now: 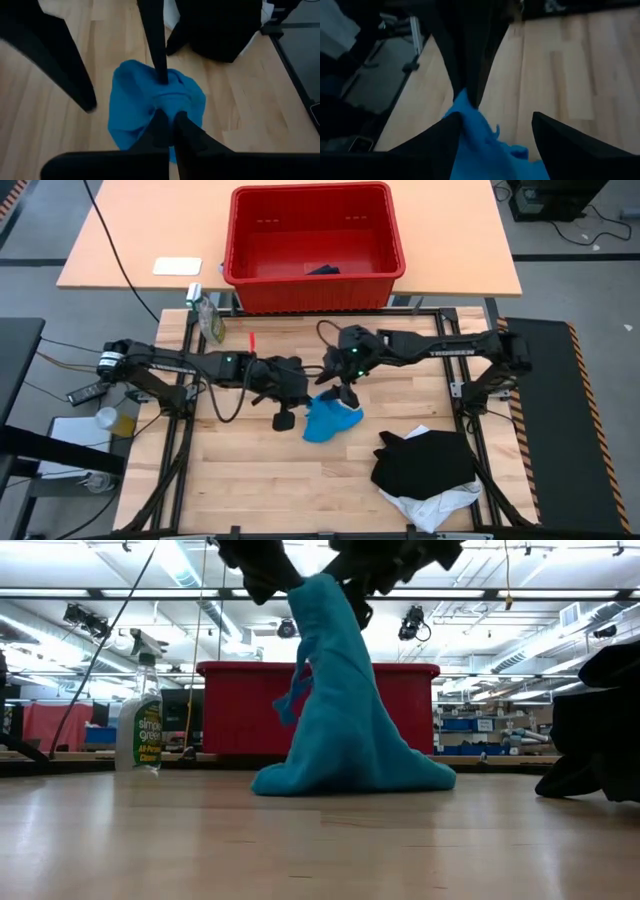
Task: Fold laundry
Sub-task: Fold the blue shorts
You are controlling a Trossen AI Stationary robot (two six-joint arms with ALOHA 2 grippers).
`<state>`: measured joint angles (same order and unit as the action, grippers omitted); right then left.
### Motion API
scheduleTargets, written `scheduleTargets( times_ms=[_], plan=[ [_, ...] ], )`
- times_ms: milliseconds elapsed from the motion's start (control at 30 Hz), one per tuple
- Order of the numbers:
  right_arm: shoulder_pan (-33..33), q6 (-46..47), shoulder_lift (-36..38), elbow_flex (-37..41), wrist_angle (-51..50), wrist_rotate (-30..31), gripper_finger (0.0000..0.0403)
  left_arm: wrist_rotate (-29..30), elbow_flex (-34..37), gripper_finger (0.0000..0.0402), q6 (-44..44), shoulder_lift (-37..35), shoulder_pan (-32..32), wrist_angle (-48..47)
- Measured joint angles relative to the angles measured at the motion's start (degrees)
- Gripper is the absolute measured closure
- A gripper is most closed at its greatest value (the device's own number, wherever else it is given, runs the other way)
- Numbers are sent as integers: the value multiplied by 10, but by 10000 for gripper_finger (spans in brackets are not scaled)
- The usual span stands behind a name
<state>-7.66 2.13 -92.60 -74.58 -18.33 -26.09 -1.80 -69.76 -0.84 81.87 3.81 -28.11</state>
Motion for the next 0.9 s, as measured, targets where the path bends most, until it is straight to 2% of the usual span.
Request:
scheduleTargets(
  times_ms=[200, 300, 433, 533, 600, 700, 833, 900],
  plan=[
    [4, -10, -39, -37, -55, -16, 169, 4, 0, 391, -28, 0, -1, -4],
    [10, -13, -40, -39, -53, -29, 193, 4, 0, 390, -29, 0, 0, -5],
    [12, 14, -38, -39, -49, -75, 233, 26, 0, 389, -37, 0, -1, -11],
    [6, 47, -38, -39, -49, -68, 249, 30, 0, 389, -39, 0, -1, -12],
    [-1, 59, -38, -39, -46, -62, 250, 33, 0, 389, -39, 0, 0, -13],
    [-12, 82, -38, -39, -40, -84, 241, 34, 0, 389, -41, 0, 2, -14],
    [-19, 116, -38, -39, -43, -128, 215, 33, 0, 389, -53, 0, 3, -15],
    [-19, 125, -38, -39, -45, -130, 201, 32, 0, 388, -59, 0, 3, -15]
  ],
)
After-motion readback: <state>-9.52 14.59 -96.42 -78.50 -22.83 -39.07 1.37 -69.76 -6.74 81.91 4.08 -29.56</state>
